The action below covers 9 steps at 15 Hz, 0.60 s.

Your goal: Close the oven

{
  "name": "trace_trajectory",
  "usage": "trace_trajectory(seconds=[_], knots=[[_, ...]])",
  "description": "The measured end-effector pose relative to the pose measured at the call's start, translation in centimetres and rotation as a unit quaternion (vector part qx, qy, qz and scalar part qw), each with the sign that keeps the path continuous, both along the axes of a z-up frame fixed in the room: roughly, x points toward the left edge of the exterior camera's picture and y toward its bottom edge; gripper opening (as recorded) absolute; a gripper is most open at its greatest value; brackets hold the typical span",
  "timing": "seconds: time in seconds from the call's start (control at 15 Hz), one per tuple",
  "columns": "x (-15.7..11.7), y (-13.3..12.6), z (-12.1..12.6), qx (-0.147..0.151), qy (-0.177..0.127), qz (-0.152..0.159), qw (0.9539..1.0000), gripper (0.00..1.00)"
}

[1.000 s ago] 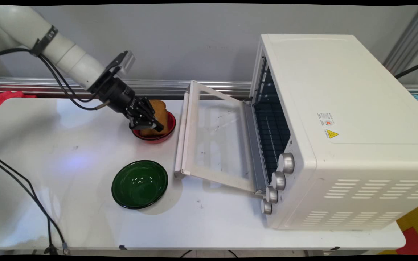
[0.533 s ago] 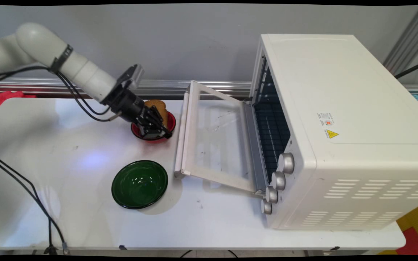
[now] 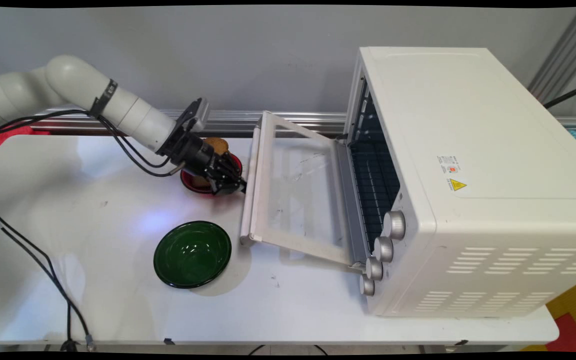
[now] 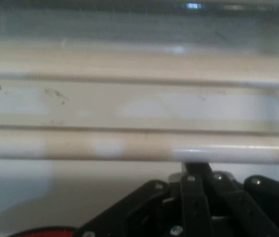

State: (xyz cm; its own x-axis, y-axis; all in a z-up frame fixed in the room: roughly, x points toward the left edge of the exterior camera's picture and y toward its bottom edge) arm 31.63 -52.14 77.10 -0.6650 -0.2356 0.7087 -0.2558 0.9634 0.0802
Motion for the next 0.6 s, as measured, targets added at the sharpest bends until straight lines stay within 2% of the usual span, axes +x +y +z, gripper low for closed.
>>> trace_trajectory(seconds=[0.27,0.6], knots=[[-0.4,-0.1,0.5,-0.001,0.032,0.016,0.9994,0.00],[-1.1,-0.8,3.0,-0.012,0.069,0.025,0.9973,0.00]])
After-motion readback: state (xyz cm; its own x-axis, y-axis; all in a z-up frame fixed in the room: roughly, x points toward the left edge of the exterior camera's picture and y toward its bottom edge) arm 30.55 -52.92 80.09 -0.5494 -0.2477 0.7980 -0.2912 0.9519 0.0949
